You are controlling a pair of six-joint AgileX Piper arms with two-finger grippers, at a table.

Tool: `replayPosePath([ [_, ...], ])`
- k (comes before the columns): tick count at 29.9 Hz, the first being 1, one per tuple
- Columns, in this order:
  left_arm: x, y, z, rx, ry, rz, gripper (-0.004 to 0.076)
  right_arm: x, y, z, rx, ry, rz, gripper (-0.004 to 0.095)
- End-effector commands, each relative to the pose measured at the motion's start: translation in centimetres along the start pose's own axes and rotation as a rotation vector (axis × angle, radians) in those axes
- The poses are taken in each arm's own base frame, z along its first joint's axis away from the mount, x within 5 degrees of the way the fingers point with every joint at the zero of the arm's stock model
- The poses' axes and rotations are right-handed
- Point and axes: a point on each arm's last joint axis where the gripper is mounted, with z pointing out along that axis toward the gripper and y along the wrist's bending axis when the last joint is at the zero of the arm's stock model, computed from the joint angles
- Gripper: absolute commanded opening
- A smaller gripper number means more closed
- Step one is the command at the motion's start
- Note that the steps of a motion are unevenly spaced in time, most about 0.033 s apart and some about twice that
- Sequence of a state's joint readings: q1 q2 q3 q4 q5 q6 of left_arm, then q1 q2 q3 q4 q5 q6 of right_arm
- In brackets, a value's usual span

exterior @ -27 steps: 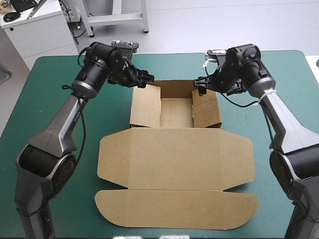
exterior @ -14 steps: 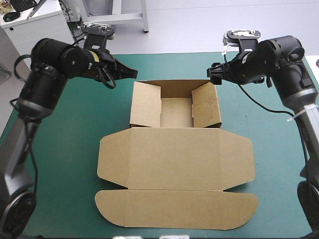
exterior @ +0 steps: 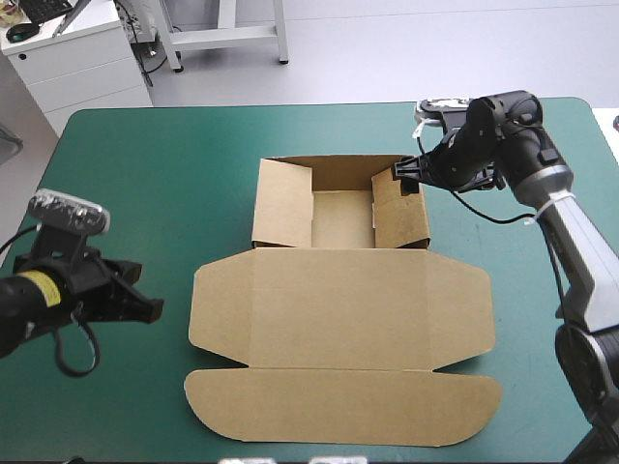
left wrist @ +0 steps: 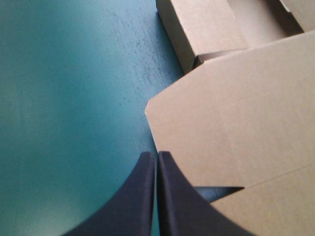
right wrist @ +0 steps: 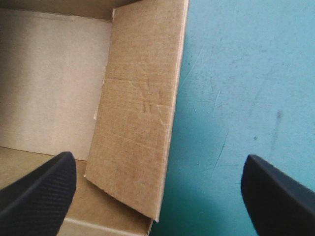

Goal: Fold the box

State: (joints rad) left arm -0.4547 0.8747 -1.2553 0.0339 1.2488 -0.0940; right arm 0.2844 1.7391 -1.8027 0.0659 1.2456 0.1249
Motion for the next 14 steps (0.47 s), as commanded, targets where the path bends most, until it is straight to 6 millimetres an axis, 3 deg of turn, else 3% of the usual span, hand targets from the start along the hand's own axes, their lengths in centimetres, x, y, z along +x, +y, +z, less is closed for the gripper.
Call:
replayPosePath([
  [1,2.6,0.3,-1.2,-0.005,-0.039,0.006,-0.0003,-0.6,0.0,0.3,-0.012,-0.018,-0.007,0.0838],
  [7,6.9,1.4,-1.3,-0.076,-0.082,0.038,-0.0003,-0.9,-0.3,5.4,-0.001,0.090,0.001,0.0837],
  [14,9.7,1.6,-0.2,-0.081,-0.078,0.051,-0.0003,-1.1,0.0,8.7,-0.036,0.123,0.012,0.0835],
])
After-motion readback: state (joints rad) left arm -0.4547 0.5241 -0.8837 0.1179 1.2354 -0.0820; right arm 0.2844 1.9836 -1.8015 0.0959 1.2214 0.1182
